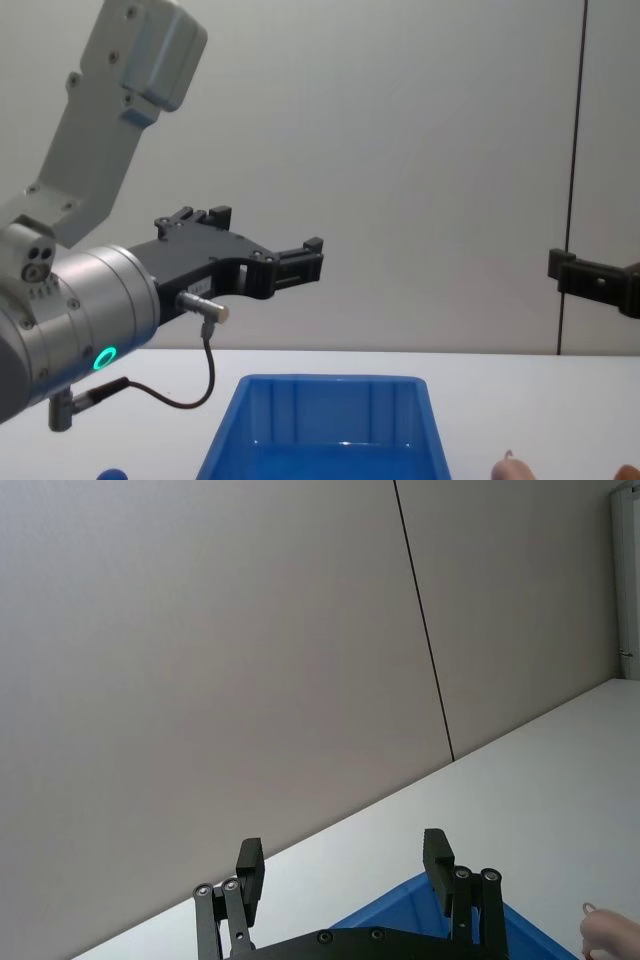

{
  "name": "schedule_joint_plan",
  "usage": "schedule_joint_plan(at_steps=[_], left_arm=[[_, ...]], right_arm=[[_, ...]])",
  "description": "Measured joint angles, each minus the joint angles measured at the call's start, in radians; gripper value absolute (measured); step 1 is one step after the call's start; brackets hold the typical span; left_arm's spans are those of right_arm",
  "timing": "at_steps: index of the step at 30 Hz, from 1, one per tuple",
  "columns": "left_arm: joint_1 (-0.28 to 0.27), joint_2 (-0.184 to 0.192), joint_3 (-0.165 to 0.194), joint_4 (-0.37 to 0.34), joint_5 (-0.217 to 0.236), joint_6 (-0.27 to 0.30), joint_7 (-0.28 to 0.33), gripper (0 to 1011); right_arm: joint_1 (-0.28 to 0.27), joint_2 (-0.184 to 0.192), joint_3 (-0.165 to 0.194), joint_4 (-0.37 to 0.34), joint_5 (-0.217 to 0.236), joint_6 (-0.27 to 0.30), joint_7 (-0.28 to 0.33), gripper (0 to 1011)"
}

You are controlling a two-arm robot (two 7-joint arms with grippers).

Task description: Pick up the two dolls from the table and place them into the box.

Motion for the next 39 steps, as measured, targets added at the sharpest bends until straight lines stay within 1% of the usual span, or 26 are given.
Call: schedule_joint_plan(at_steps=[39], left_arm=[[0.0, 0.0, 0.0, 0.0, 0.0, 0.0, 0.0, 1001]], right_arm=[[0.0, 0.0, 0.0, 0.0, 0.0, 0.0, 0.0, 1001]])
